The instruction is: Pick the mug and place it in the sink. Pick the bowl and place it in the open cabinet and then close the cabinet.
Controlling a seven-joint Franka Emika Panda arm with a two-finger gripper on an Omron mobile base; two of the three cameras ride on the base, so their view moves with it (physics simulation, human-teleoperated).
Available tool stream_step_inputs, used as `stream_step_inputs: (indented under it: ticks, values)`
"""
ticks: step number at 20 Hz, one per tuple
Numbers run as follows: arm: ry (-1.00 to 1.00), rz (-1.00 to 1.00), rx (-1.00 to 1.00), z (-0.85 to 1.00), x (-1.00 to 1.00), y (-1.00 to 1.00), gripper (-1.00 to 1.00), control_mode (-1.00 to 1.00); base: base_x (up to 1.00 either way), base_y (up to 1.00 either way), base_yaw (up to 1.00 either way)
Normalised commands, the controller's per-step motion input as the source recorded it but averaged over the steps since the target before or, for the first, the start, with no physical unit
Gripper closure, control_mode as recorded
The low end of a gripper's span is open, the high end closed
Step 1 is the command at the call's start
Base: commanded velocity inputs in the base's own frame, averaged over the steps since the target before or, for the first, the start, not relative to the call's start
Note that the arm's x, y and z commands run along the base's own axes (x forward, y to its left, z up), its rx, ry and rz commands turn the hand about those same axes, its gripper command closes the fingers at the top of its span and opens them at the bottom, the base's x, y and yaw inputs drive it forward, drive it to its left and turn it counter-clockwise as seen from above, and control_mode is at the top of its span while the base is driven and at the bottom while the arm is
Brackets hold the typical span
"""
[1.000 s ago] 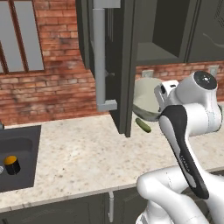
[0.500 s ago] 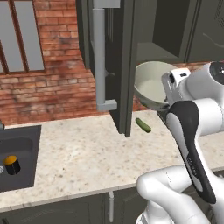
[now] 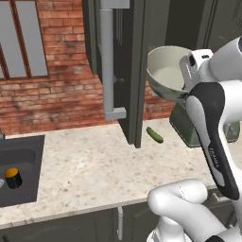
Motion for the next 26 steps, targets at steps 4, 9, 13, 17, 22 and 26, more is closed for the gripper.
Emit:
stream_step_inputs:
  ticks: [4, 9, 13, 17, 22, 26]
  values:
    - [-0.01, -0.03, 0.0, 0.24, 0.31, -0.03, 1.0, -1.0, 0.0, 0.0, 0.0]
    - [-0.02, -0.05, 0.0, 0.11, 0.46, -0.08, 1.0, -1.0, 0.0, 0.0, 0.0]
    - [-0.07, -0.04, 0.0, 0.0, 0.44, -0.11, 1.0, -1.0, 0.0, 0.0, 0.0]
    - [-0.03, -0.03, 0.0, 0.0, 0.55, -0.07, 1.0, -1.0, 0.0, 0.0, 0.0]
    - [-0.05, -0.02, 0.0, 0.0, 0.6, -0.03, 1.0, -1.0, 0.0, 0.0, 0.0]
    - [-0.08, -0.01, 0.0, 0.0, 0.61, 0.0, 1.0, -1.0, 0.0, 0.0, 0.0]
